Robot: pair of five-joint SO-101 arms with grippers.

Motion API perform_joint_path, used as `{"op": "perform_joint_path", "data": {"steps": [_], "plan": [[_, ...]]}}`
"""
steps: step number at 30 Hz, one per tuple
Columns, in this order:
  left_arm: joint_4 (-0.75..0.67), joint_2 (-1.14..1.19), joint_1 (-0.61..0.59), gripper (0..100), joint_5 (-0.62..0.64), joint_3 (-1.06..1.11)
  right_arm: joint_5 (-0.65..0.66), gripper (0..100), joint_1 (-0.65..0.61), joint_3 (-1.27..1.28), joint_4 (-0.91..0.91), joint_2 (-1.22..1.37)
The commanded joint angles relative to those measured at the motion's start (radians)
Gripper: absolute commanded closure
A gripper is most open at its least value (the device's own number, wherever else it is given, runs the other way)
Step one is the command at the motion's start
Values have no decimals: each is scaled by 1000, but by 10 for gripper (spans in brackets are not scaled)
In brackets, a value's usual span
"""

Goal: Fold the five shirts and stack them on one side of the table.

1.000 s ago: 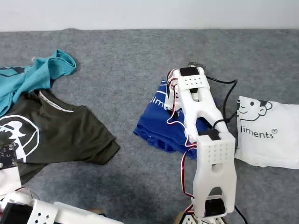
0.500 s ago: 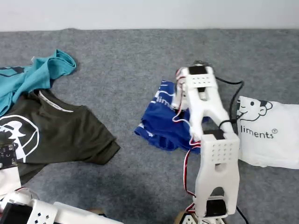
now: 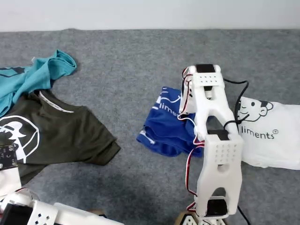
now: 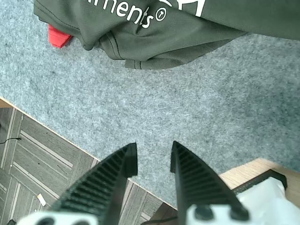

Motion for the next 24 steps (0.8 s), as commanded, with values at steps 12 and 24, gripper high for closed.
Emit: {"op": "perform_joint_path", "data": {"steps": [12, 24], "plan": [[0, -5, 3, 870, -6, -7, 296, 990, 153, -29, 114, -410], [0, -5, 3, 870, -6, -7, 502, 990, 410, -25, 125, -587]]}}
